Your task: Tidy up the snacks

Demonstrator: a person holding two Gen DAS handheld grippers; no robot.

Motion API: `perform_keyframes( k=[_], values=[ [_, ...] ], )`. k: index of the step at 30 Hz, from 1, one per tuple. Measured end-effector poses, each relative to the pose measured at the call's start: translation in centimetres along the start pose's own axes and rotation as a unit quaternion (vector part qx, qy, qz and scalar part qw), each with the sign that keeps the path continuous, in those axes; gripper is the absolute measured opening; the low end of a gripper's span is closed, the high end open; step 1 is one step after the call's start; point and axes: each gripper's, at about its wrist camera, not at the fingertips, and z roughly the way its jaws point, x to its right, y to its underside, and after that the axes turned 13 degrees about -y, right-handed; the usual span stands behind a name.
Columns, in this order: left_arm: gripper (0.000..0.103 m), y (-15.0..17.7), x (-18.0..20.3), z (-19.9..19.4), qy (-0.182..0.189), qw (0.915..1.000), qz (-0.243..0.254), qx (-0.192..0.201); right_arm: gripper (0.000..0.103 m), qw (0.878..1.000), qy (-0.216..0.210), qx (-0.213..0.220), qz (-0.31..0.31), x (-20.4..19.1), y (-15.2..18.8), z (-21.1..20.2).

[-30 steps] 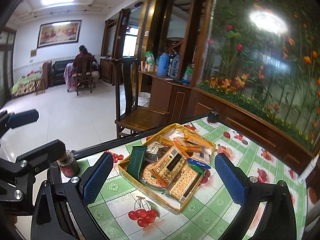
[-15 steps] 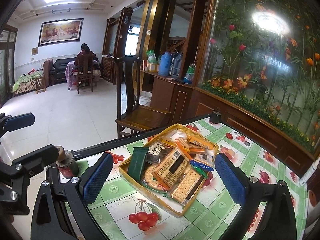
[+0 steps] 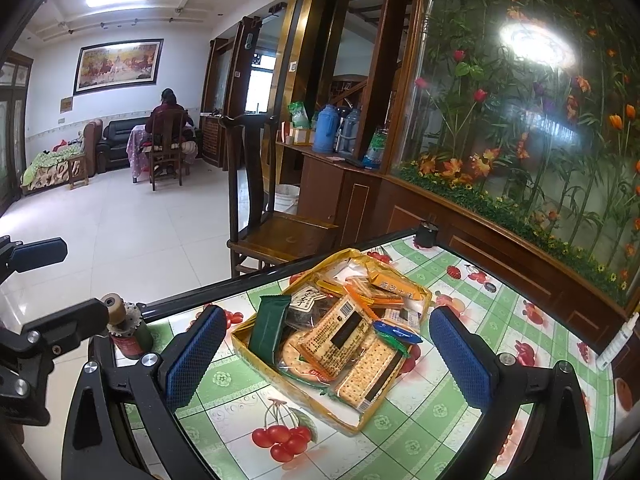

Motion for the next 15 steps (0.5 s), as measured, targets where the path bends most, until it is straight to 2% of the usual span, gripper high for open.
perform_keyframes(
  k=[15],
  values=[
    [0.091, -0.38, 0.4, 0.18, -0.004, 0.9998, 0.012, -0.013, 0.102, 1.0, -0.001, 0.0, 0.009, 0.8, -0.1, -0.2]
  ],
)
